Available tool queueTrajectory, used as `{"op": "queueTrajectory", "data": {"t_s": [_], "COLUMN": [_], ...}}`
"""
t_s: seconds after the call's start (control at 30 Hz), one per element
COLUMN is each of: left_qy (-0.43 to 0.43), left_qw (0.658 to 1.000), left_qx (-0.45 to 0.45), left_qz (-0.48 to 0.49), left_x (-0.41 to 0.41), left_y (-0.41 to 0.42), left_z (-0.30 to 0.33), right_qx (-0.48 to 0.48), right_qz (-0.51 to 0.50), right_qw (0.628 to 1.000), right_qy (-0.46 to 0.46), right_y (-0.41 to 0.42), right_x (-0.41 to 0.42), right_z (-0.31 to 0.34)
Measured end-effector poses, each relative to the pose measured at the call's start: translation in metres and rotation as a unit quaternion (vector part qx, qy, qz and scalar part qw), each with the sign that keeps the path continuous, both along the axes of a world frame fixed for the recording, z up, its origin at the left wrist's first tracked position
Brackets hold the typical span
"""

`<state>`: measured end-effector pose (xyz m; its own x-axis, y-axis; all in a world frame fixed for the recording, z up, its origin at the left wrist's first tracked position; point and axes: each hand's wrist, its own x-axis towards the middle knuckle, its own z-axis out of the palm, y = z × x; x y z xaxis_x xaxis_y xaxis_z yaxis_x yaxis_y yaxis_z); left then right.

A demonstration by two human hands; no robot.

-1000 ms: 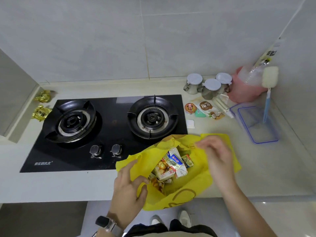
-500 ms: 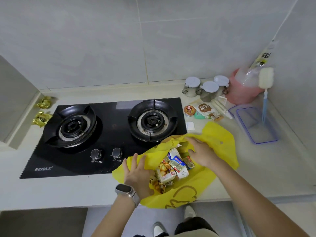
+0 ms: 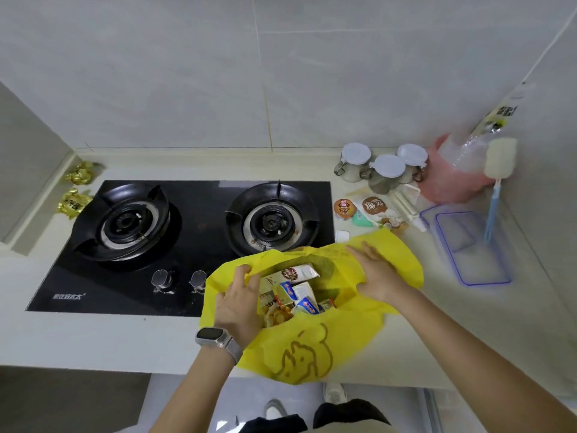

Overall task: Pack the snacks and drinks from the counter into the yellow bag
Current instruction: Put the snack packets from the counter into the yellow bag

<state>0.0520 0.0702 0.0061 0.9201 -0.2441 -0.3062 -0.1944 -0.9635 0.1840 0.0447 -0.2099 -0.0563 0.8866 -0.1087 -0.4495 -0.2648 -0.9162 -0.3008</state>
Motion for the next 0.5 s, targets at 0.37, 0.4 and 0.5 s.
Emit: {"op": "queueTrajectory", "data": {"t_s": [0.37,0.4,0.5], "left_qy": [-0.07,-0.058,0.014], "left_qw": [0.989,0.992,0.999], "left_qx": [-0.129,-0.109,-0.033], "left_qz": [0.027,0.015,-0.021], "left_x": [0.041,0.041,0.032], "left_y": [-0.028,-0.026,-0.018], "left_z": [0.04,0.04,0.038], "right_qx": [-0.047,-0.036,0.086], "right_qz": [0.048,0.054,0.009], "right_qw": [0.982,0.978,0.965], "right_qy": [0.179,0.199,0.248], "right_y": [-0.028,-0.03,-0.042], "right_x": [0.012,0.016,0.033], "right_z": [-0.005,0.004,0.043]}}
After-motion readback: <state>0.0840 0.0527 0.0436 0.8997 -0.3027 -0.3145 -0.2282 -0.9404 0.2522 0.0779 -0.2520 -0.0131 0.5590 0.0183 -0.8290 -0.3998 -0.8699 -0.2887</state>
